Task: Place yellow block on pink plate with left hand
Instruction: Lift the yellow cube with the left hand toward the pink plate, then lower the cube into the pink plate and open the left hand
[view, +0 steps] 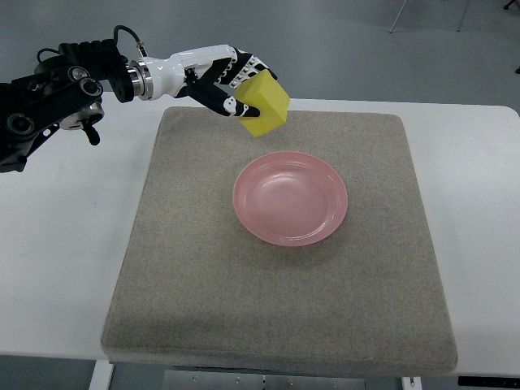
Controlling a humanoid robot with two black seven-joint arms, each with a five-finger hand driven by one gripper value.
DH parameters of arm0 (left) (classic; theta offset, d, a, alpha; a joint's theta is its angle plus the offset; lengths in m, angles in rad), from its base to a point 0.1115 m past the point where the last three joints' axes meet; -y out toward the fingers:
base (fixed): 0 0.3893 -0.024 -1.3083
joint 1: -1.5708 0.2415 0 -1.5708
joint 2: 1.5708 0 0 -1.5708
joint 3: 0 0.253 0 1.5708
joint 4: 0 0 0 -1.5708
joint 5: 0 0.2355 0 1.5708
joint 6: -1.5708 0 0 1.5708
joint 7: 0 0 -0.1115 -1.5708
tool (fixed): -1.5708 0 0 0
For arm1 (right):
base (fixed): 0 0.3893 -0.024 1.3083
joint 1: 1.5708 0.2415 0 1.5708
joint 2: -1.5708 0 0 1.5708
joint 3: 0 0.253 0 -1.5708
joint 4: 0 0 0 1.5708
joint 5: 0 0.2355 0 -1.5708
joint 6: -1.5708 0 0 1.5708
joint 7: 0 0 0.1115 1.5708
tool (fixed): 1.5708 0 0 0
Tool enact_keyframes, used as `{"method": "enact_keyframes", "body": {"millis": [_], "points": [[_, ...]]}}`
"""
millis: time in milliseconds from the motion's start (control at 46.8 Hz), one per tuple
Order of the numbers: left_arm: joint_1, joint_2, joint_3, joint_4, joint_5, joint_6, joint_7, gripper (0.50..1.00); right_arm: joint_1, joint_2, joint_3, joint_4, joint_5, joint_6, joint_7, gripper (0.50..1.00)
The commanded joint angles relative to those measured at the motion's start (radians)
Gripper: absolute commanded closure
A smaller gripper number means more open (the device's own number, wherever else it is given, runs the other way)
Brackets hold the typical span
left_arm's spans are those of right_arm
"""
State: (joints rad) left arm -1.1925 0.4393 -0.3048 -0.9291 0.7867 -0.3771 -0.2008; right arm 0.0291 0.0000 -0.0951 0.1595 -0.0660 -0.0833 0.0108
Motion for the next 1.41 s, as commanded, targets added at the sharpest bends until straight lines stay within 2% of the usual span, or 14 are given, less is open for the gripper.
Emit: {"method": "enact_keyframes", "body": {"millis": [0, 214, 491, 897, 1196, 1388], "points": [[0.001, -0.004, 0.012, -0.025, 0.012, -0.002, 0.0, 0.763, 0.0, 0.0, 0.0, 0.0, 0.0, -0.001, 0.0, 0.576], [-0.009, -0.007, 0.032, -0.083, 0.086, -0.022, 0.003, 0.761, 0.0, 0.0, 0.0, 0.0, 0.0, 0.0, 0.0, 0.576], [-0.012, -0.025, 0.032, -0.172, 0.337, -0.032, 0.003, 0.754, 0.0, 0.0, 0.0, 0.0, 0.0, 0.0, 0.0, 0.576], [0.001, -0.093, 0.029, -0.169, 0.664, -0.016, 0.003, 0.739, 0.0, 0.0, 0.0, 0.0, 0.0, 0.0, 0.0, 0.576], [0.017, -0.131, 0.038, -0.145, 0.707, 0.038, 0.003, 0.731, 0.0, 0.0, 0.0, 0.0, 0.0, 0.0, 0.0, 0.576], [0.024, -0.163, 0.038, -0.109, 0.73, 0.043, 0.003, 0.716, 0.0, 0.0, 0.0, 0.0, 0.0, 0.0, 0.0, 0.576]]}}
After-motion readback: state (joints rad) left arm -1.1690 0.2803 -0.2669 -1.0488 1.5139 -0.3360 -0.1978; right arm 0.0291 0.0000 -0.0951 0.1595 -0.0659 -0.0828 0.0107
